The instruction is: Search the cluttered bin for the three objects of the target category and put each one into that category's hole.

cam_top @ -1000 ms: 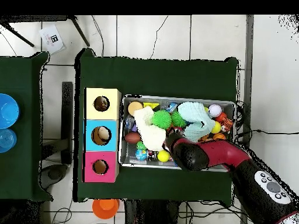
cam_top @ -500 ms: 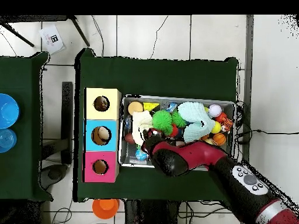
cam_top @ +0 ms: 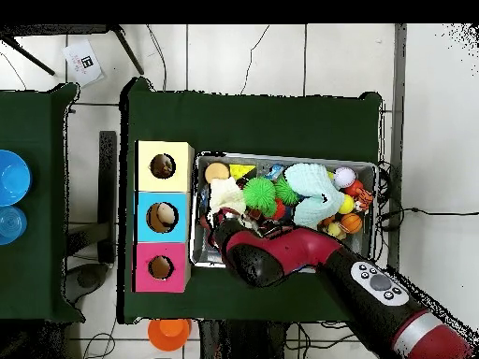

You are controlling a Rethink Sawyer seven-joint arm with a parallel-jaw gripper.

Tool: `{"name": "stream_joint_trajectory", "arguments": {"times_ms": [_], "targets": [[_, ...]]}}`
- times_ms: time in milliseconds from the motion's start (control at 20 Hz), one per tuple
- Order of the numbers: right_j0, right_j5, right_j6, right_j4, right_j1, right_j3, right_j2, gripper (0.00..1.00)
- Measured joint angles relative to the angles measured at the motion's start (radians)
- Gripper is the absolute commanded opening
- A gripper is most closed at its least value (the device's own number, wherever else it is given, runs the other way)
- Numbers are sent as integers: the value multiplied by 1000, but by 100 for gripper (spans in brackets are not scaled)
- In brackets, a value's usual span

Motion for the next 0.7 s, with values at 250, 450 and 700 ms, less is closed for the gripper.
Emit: {"name": "stream_joint_trajectory", "arguments": {"times_ms": [250,450,700], "targets": [[14,0,0,5,-21,2,-39,0],[24,0,0,4,-48,2,-77,0],[33,0,0,3,-91,-2,-140,0]]}}
